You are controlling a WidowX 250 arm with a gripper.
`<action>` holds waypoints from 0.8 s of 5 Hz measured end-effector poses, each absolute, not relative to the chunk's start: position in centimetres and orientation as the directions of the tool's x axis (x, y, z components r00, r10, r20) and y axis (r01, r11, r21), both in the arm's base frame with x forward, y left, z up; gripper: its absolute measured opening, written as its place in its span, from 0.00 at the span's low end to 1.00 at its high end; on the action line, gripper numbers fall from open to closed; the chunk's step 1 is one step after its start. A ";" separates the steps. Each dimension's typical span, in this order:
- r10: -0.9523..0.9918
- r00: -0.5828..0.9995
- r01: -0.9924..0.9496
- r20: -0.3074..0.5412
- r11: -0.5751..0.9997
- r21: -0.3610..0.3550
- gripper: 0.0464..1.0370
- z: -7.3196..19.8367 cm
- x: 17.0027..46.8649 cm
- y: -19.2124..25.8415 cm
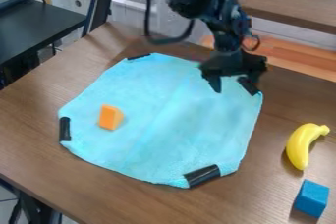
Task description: Fold the cloth from top right to bottom left
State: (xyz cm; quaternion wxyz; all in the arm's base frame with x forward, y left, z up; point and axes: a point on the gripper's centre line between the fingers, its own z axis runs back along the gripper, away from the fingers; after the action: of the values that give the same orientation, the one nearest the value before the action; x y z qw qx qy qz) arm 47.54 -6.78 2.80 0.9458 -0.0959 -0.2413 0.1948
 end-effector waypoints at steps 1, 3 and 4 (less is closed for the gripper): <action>0.410 0.802 -0.321 0.434 0.909 -0.266 0.96 2.1 49.1 -8.0; 0.427 0.773 -0.328 0.469 0.902 -0.280 0.96 2.6 51.9 -9.5; 0.441 0.759 -0.344 0.480 0.897 -0.279 0.96 2.7 53.0 -9.5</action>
State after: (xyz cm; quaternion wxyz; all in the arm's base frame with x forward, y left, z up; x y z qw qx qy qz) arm 52.99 -9.53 2.67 0.9337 -0.0870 -0.2767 0.2101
